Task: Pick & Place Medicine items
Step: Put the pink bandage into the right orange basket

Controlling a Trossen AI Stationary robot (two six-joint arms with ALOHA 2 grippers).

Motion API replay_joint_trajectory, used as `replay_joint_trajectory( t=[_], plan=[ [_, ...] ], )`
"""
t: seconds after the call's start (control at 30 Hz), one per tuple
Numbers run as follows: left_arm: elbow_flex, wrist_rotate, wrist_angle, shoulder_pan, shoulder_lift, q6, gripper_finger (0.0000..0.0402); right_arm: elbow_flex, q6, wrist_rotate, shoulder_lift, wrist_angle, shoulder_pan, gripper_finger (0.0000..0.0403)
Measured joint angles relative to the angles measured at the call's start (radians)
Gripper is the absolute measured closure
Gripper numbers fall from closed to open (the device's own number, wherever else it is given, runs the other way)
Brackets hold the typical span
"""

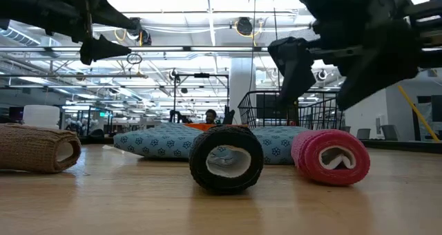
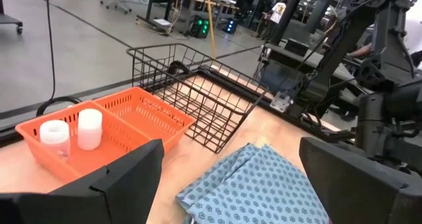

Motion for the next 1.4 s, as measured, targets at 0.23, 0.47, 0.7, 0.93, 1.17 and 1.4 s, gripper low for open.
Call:
replay_joint_trajectory(
  t=[0.23,0.47,0.7,0.93,1.17,1.4],
  plan=[
    [0.0,0.0,0.043,0.0,0.037,-0.026,0.0039,-0.018,-0.073,0.0,0.106,0.053,0.015,0.015],
    [0.0,0.001,0.045,0.0,0.056,-0.055,0.0039,-0.014,-0.083,0.07,0.174,0.066,0.031,0.0166],
    [0.0,0.001,0.044,0.0,0.081,-0.09,0.0039,-0.016,-0.079,0.073,0.152,0.077,0.044,0.0233],
    [0.0,0.03,0.058,0.0,0.142,-0.158,0.0039,-0.022,-0.058,0.207,-0.016,0.013,0.044,0.0298],
    [0.065,0.11,0.17,-0.007,0.286,-0.12,0.0039,-0.084,-0.066,0.507,-0.147,0.095,0.036,0.0307],
    [0.199,0.129,0.228,-0.007,0.503,0.02,0.0039,-0.181,0.018,0.707,-0.159,0.339,-0.017,0.0307]
  ],
)
